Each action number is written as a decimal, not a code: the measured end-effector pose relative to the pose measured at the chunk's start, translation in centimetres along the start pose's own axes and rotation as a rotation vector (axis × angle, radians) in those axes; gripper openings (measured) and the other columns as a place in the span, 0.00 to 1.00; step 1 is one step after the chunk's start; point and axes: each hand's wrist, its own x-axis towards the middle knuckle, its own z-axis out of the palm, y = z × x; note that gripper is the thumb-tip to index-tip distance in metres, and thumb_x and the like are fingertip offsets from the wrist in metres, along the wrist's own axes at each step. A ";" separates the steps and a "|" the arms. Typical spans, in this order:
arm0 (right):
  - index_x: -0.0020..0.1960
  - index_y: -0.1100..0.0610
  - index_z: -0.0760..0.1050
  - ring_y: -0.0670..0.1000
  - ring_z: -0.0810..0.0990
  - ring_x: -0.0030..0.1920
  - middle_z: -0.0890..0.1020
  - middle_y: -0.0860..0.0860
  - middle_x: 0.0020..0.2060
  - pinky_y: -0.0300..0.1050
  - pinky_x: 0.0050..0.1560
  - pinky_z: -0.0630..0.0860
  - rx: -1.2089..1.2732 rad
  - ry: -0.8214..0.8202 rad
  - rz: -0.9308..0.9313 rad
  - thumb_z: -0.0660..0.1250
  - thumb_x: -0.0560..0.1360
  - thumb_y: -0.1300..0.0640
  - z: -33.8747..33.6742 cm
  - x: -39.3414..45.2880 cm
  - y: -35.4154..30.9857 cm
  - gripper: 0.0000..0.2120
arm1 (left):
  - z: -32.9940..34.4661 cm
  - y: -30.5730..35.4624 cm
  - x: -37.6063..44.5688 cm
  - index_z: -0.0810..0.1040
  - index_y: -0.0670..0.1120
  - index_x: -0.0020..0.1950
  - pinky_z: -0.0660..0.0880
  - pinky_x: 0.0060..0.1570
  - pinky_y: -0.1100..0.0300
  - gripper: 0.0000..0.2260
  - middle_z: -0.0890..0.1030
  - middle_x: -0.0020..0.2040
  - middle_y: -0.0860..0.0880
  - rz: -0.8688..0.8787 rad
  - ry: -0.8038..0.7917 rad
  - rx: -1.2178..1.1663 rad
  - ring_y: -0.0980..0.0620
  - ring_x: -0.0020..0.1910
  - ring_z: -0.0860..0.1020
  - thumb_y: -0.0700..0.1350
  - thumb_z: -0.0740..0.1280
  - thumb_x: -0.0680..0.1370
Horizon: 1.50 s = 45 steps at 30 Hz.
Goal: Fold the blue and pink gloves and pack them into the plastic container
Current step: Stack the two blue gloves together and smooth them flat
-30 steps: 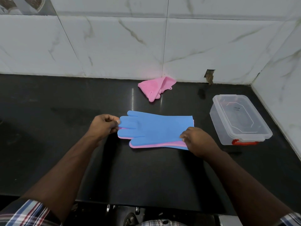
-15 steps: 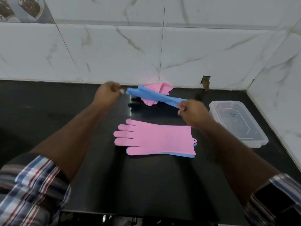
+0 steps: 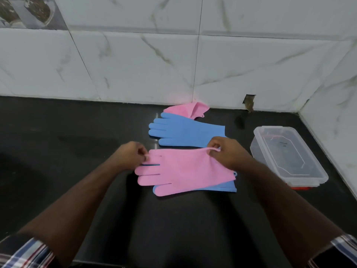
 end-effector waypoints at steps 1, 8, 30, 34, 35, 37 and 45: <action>0.44 0.51 0.78 0.48 0.79 0.44 0.82 0.45 0.42 0.43 0.43 0.73 0.037 0.048 -0.015 0.67 0.75 0.58 -0.9 0.3 -0.2 0.03 | -0.9 0.4 0.1 0.82 0.47 0.44 0.73 0.36 0.61 0.01 0.83 0.37 0.50 0.019 0.032 -0.113 0.54 0.34 0.79 0.42 0.71 0.75; 0.61 0.55 0.78 0.51 0.80 0.53 0.83 0.52 0.54 0.45 0.56 0.74 0.110 0.439 -0.029 0.66 0.77 0.60 -5.6 6.1 -0.8 0.13 | -6.3 5.0 5.6 0.80 0.48 0.49 0.78 0.45 0.54 0.06 0.83 0.42 0.48 0.141 0.418 -0.445 0.47 0.40 0.81 0.44 0.71 0.73; 0.50 0.53 0.77 0.58 0.78 0.45 0.82 0.53 0.44 0.53 0.45 0.76 -0.367 0.407 0.036 0.58 0.79 0.55 0.2 7.2 3.7 0.10 | -2.4 8.3 8.4 0.82 0.50 0.51 0.77 0.46 0.51 0.10 0.83 0.49 0.48 0.369 0.382 0.091 0.45 0.48 0.79 0.45 0.61 0.77; 0.54 0.54 0.78 0.56 0.79 0.51 0.83 0.52 0.49 0.53 0.51 0.74 -0.108 0.571 0.006 0.60 0.79 0.56 -4.4 7.5 1.2 0.09 | -6.5 10.3 7.3 0.82 0.49 0.50 0.73 0.41 0.64 0.07 0.83 0.43 0.52 0.360 0.424 -0.190 0.53 0.41 0.78 0.44 0.64 0.78; 0.54 0.54 0.78 0.55 0.79 0.51 0.83 0.51 0.50 0.50 0.51 0.74 -0.049 0.566 -0.013 0.61 0.79 0.56 -5.3 7.3 0.7 0.09 | -7.2 10.3 6.9 0.83 0.49 0.50 0.72 0.40 0.66 0.07 0.83 0.43 0.53 0.365 0.413 -0.255 0.54 0.41 0.78 0.44 0.64 0.78; 0.53 0.55 0.79 0.52 0.79 0.50 0.83 0.50 0.50 0.45 0.49 0.72 0.024 0.505 -0.026 0.62 0.78 0.57 -6.3 6.7 0.2 0.08 | -8.0 9.8 6.3 0.83 0.50 0.48 0.74 0.45 0.61 0.07 0.85 0.44 0.52 0.370 0.355 -0.355 0.53 0.42 0.79 0.46 0.66 0.77; 0.53 0.55 0.82 0.47 0.79 0.48 0.83 0.50 0.50 0.41 0.50 0.70 -0.031 0.146 -0.043 0.69 0.76 0.60 -4.1 -1.2 1.2 0.08 | -4.8 5.4 -0.8 0.85 0.43 0.47 0.75 0.51 0.66 0.05 0.87 0.49 0.51 0.377 -0.016 -0.468 0.60 0.47 0.82 0.39 0.69 0.79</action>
